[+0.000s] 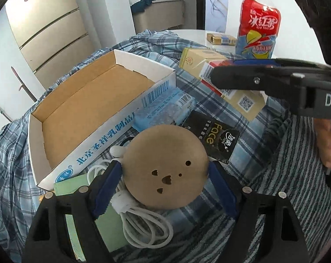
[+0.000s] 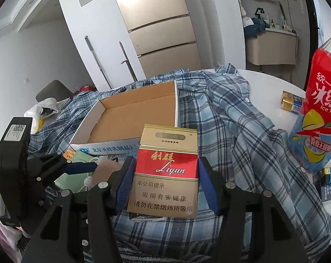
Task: Organize soft objects
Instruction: 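Carry the pack and pad over the open box with both grippers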
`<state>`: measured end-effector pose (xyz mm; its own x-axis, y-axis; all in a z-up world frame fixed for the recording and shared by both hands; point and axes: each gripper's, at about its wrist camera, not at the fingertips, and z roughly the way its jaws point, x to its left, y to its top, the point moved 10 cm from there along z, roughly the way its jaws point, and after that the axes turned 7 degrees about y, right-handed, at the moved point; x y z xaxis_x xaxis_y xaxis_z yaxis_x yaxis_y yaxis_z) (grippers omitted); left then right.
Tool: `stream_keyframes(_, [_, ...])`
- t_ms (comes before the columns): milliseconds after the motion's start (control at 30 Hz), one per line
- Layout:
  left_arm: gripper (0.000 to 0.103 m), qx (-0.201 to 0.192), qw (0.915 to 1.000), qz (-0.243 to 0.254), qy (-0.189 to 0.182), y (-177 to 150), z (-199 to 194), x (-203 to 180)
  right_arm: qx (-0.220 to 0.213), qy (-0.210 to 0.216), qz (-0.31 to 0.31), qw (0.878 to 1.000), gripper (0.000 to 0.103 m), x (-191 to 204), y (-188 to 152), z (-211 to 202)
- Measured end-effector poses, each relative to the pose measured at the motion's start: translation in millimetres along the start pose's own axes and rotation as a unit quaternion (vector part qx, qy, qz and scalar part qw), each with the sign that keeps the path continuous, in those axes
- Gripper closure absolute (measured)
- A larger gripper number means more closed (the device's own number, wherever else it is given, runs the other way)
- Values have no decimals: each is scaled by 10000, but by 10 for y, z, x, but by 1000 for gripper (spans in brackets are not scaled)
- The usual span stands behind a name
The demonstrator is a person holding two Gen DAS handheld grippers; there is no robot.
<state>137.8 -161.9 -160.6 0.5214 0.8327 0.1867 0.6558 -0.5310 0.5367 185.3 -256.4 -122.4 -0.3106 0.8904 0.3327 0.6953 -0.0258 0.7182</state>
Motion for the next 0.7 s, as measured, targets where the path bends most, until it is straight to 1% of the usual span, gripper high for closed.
stream_keyframes(133, [17, 289, 9993, 111, 200, -63, 129, -10, 19, -6, 7, 10000, 46, -7, -3, 8])
stream_keyframes(233, [17, 286, 9993, 114, 202, -72, 133, -12, 42, -7, 1, 10000, 46, -10, -10, 13])
stream_keyframes(300, [18, 183, 9996, 79, 192, -56, 89, 2, 59, -20, 6, 10000, 46, -17, -13, 19])
stream_keyframes(400, [19, -72, 9998, -65, 146, -15, -63, 35, 39, -10, 0, 10000, 46, -14, -11, 15])
stream_keyframes(533, [20, -525, 9980, -347, 73, 57, -347, 115, -58, 29, -17, 10000, 46, -5, 14, -18])
stream_keyframes(567, [20, -691, 9966, -427, 118, 84, -444, 158, -72, 42, -27, 10000, 46, 2, 19, -26])
stream_keyframes(633, [20, -1022, 9928, -527, 346, 155, -658, 262, -127, 71, -72, 9999, 46, 26, 43, -53])
stream_keyframes(700, [20, -1260, 9888, -641, 470, 229, -842, 336, -247, 3, -164, 9996, 46, 54, 93, -112])
